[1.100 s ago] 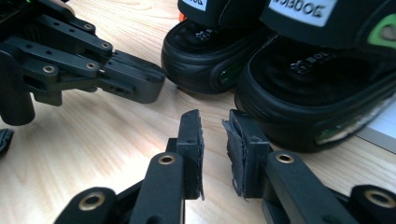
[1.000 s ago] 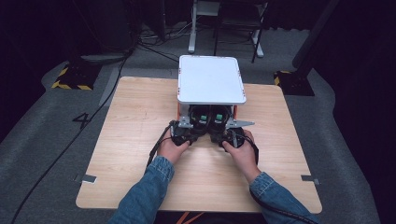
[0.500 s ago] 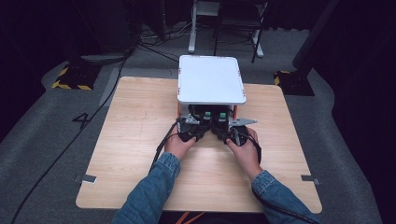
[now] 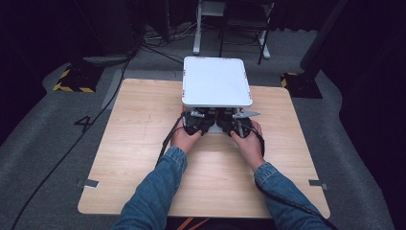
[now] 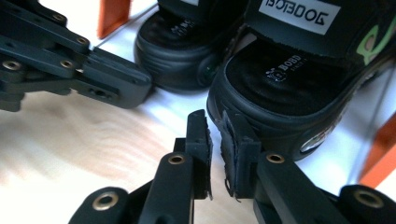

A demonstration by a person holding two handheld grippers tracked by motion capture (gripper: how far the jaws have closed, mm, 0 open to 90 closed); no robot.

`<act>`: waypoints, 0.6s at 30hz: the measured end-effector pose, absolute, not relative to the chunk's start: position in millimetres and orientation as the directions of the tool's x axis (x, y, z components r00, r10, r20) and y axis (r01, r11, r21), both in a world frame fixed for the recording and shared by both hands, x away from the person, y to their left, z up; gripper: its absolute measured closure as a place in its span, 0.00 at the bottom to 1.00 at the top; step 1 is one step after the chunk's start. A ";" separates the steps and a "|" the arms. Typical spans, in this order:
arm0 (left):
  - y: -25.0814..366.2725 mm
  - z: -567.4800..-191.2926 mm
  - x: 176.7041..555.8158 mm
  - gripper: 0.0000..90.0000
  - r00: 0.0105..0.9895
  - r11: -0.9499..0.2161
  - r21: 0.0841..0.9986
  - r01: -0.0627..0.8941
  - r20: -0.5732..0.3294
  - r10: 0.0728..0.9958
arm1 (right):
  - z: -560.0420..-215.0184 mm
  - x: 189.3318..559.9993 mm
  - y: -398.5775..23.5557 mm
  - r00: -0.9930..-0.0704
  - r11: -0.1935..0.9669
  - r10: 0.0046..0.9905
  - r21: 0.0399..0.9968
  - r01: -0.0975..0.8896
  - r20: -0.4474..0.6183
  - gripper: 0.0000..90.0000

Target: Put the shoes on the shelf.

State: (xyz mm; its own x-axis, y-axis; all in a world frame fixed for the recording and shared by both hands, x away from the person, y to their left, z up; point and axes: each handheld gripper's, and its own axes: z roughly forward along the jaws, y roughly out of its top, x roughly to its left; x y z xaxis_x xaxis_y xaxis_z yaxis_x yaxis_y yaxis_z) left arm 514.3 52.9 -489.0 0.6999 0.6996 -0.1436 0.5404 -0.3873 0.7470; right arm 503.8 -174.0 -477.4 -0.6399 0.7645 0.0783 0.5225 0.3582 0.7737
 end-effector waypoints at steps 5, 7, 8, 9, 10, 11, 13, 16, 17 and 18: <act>49.4 -490.8 523.9 0.93 0.675 -0.376 0.734 0.565 -0.148 0.723 | -480.6 516.3 -172.8 -0.646 0.355 0.760 0.787 0.505 0.072 0.88; 46.6 -492.6 525.6 0.93 0.663 -0.366 0.736 0.570 -0.148 0.734 | -480.8 518.0 -170.8 -0.636 0.335 0.764 0.780 0.528 0.103 0.87; 46.6 -492.6 525.6 0.92 0.663 -0.366 0.736 0.570 -0.148 0.734 | -480.8 518.0 -170.8 -0.636 0.335 0.764 0.780 0.528 0.103 0.87; 43.8 -492.4 524.1 0.90 0.662 -0.370 0.735 0.569 -0.142 0.736 | -481.7 520.6 -170.7 -0.650 0.340 0.755 0.801 0.493 0.080 0.83; 41.7 -492.2 522.6 0.88 0.676 -0.374 0.740 0.559 -0.145 0.723 | -480.7 517.2 -169.4 -0.635 0.329 0.765 0.783 0.528 0.106 0.81; 41.7 -491.1 521.0 0.86 0.682 -0.390 0.747 0.538 -0.115 0.722 | -480.5 516.3 -168.9 -0.645 0.345 0.761 0.793 0.502 0.078 0.78; 41.6 -489.7 519.3 0.83 0.691 -0.395 0.752 0.527 -0.110 0.714 | -479.6 513.5 -168.1 -0.645 0.353 0.762 0.797 0.491 0.060 0.77; 46.6 -481.8 509.1 0.79 0.708 -0.386 0.775 0.500 -0.110 0.697 | -471.3 501.8 -169.9 -0.664 0.351 0.745 0.811 0.468 0.061 0.75; 48.5 -479.5 505.4 0.78 0.709 -0.374 0.781 0.500 -0.121 0.695 | -468.6 498.1 -170.8 -0.668 0.348 0.742 0.817 0.460 0.060 0.74; 48.5 -479.5 505.4 0.76 0.709 -0.374 0.781 0.500 -0.121 0.695 | -468.6 498.1 -170.8 -0.668 0.348 0.742 0.817 0.460 0.060 0.74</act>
State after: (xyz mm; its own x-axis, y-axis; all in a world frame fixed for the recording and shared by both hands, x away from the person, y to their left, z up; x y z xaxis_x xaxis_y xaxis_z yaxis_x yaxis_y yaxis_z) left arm 505.4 48.5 -479.5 0.7086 0.6951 -0.1211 0.5003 -0.3739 0.7810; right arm 498.1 -170.8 -468.6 -0.6676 0.7421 0.0601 0.4599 0.3476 0.8171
